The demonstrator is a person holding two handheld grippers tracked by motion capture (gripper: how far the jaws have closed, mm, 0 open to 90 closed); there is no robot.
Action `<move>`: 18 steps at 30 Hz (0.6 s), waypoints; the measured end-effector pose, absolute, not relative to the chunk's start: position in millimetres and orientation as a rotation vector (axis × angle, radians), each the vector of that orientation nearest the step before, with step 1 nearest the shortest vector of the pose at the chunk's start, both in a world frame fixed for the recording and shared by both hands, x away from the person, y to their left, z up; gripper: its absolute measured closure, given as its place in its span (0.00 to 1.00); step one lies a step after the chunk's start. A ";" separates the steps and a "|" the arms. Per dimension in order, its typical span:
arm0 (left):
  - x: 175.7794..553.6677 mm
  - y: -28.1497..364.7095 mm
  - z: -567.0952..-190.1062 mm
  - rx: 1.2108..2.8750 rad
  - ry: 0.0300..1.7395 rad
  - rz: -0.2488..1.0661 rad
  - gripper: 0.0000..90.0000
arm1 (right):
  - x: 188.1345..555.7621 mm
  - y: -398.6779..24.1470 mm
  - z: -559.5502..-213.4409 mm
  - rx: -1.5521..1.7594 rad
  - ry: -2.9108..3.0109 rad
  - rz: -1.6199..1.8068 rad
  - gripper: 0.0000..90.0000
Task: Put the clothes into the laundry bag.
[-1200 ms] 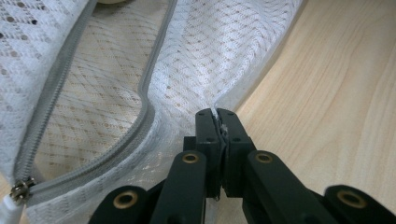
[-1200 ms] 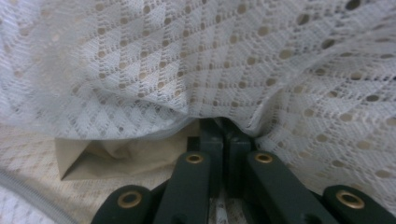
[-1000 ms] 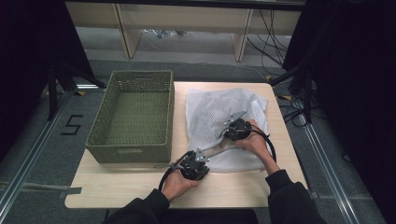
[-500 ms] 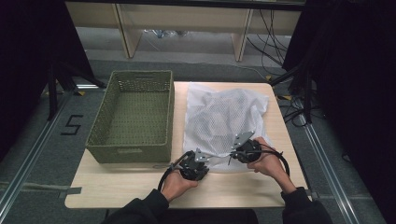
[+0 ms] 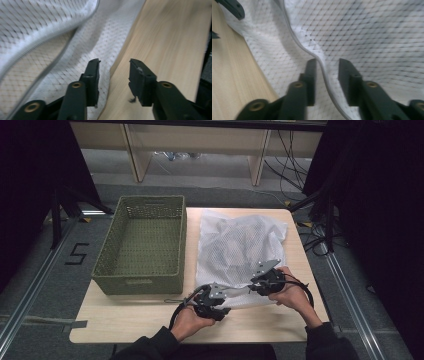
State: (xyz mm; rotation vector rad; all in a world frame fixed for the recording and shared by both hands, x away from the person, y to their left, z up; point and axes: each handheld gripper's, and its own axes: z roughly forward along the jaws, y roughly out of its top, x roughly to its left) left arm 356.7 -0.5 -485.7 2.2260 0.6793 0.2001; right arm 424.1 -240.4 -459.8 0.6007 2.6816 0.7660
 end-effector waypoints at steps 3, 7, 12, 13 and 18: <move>352.0 8.7 -474.8 2.220 0.656 0.224 0.56 | 417.1 -247.0 -451.7 0.649 2.588 0.861 0.58; 345.6 25.8 -466.3 2.199 0.672 0.256 0.47 | 412.9 -258.7 -437.4 0.756 2.468 0.994 0.47; 340.4 49.8 -461.4 2.151 0.706 0.280 0.40 | 411.8 -266.1 -431.4 0.853 2.348 1.075 0.43; 339.5 53.8 -460.7 2.144 0.719 0.285 0.39 | 411.6 -266.9 -432.2 0.879 2.348 1.091 0.43; 338.8 71.5 -459.7 2.133 0.739 0.296 0.33 | 409.0 -269.0 -437.1 0.947 2.356 1.126 0.40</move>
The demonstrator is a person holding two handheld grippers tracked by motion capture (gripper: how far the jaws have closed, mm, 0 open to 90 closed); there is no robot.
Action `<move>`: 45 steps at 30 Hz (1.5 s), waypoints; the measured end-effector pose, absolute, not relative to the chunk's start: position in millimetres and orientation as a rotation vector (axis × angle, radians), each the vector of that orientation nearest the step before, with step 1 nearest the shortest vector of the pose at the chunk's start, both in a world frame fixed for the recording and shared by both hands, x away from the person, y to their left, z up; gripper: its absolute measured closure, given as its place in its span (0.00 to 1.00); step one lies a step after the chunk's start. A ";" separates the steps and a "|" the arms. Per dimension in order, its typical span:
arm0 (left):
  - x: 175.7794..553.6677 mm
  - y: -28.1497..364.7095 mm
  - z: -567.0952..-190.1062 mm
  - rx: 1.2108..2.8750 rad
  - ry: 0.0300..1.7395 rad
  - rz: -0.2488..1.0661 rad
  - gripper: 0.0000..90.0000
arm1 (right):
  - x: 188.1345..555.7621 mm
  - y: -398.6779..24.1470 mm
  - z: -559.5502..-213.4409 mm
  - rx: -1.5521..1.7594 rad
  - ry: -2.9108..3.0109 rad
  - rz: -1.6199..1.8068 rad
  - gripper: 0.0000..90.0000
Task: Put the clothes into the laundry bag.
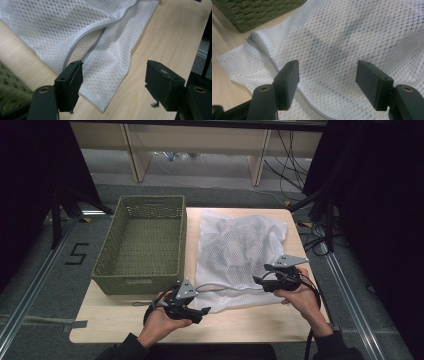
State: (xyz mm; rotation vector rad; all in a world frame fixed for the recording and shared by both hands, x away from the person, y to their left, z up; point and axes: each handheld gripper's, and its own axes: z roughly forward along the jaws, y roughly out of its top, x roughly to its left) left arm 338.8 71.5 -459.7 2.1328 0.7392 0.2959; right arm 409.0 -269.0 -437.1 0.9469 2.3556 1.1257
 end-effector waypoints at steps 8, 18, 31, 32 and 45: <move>337.4 86.4 -462.1 2.110 0.747 0.295 0.30 | 396.3 -265.9 -442.3 0.963 2.347 1.170 0.39; 334.7 98.9 -464.6 2.112 0.726 0.307 0.23 | 385.2 -263.1 -450.6 0.982 2.373 1.163 0.37; 330.6 112.4 -470.9 2.137 0.746 0.359 0.19 | 366.9 -259.7 -456.3 0.995 2.406 1.164 0.36; 330.3 113.9 -470.5 2.146 0.738 0.364 0.19 | 365.0 -260.1 -456.6 0.988 2.403 1.163 0.36; 313.6 131.8 -476.3 2.136 0.762 0.371 0.19 | 336.6 -260.3 -463.1 0.953 2.441 1.131 0.34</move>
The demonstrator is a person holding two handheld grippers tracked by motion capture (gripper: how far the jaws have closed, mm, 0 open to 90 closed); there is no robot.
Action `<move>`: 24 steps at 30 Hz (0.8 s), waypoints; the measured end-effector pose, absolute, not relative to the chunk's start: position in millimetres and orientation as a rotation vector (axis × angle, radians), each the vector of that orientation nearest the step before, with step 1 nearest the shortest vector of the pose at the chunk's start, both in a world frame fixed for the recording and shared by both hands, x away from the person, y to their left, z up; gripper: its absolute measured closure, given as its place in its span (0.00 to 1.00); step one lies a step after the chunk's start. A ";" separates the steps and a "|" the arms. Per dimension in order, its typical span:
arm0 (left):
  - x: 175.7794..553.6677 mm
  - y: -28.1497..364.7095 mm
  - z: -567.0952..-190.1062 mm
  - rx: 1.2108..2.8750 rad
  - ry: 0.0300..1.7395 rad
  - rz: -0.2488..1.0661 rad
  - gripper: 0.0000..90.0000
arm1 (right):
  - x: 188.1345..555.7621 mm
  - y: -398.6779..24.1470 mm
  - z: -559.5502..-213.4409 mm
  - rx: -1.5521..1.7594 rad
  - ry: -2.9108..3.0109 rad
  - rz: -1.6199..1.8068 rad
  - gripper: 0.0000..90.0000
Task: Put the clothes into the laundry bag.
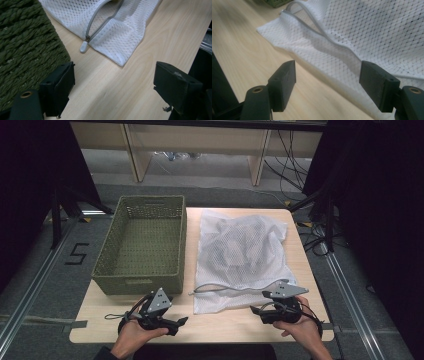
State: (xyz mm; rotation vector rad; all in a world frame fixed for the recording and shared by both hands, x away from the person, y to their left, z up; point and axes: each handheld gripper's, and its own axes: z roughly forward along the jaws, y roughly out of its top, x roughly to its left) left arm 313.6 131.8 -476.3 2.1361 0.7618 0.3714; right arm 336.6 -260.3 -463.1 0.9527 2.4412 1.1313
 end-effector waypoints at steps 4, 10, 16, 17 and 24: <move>310.7 134.6 -471.1 2.127 0.759 0.420 0.19 | 326.4 -260.3 -465.4 0.943 2.454 1.103 0.34; 309.6 128.8 -471.7 2.156 0.721 0.416 0.19 | 322.6 -263.8 -467.5 0.917 2.451 1.089 0.34; 311.6 126.1 -472.9 2.166 0.710 0.426 0.19 | 322.1 -262.5 -468.2 0.927 2.447 1.062 0.34; 311.8 126.2 -472.8 2.166 0.715 0.425 0.19 | 322.1 -262.5 -468.2 0.928 2.448 1.064 0.34; 312.6 126.1 -472.9 2.160 0.721 0.414 0.19 | 323.1 -263.7 -468.7 0.929 2.451 1.066 0.34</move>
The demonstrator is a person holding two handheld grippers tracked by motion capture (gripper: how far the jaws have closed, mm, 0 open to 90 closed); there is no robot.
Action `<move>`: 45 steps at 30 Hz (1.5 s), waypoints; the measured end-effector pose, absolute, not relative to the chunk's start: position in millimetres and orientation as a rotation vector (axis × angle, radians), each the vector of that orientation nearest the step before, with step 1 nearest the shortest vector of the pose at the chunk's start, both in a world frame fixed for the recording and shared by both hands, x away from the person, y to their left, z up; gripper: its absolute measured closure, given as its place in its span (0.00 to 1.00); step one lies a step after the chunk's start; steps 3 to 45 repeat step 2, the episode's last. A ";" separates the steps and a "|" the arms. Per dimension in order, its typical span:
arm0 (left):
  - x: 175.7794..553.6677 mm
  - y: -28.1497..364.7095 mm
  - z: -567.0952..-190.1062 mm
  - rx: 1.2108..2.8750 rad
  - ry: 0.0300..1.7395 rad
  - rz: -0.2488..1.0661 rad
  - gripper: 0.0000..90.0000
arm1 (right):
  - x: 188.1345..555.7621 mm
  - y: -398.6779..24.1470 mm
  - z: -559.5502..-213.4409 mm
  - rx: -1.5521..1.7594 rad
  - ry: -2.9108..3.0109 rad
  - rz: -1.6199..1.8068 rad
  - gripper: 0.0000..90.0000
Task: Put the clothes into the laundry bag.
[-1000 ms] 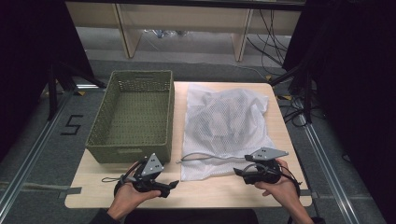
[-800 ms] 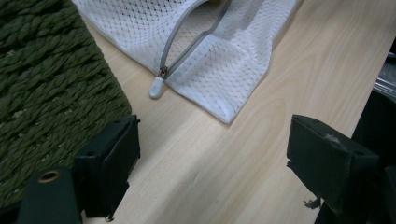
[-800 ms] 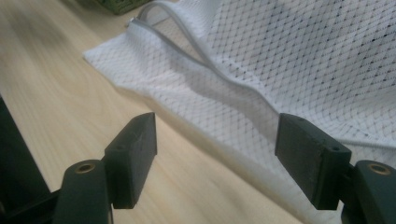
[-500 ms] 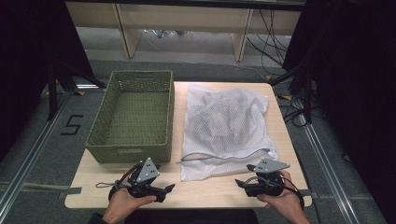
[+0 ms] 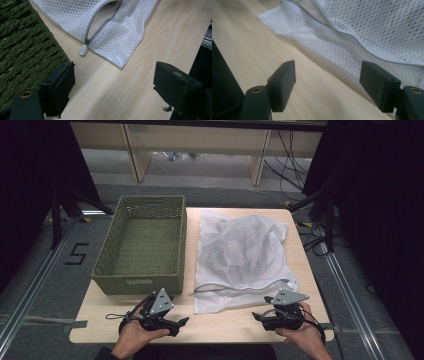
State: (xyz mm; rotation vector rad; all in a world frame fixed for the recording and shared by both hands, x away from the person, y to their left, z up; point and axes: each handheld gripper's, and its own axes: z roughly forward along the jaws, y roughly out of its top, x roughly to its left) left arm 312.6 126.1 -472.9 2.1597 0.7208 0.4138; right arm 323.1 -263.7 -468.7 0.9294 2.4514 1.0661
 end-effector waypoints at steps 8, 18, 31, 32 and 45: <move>312.9 126.2 -473.2 2.157 0.723 0.412 0.19 | 323.3 -263.7 -469.0 0.929 2.451 1.065 0.34; 312.9 126.2 -473.2 2.157 0.723 0.412 0.19 | 323.3 -263.7 -469.0 0.929 2.451 1.065 0.34; 312.9 126.2 -473.2 2.157 0.723 0.412 0.19 | 323.3 -263.7 -469.0 0.929 2.451 1.065 0.34; 312.9 126.2 -473.2 2.157 0.723 0.412 0.19 | 323.3 -263.7 -469.0 0.929 2.451 1.065 0.34; 312.9 126.2 -473.2 2.157 0.723 0.412 0.19 | 323.3 -263.7 -469.0 0.929 2.451 1.065 0.34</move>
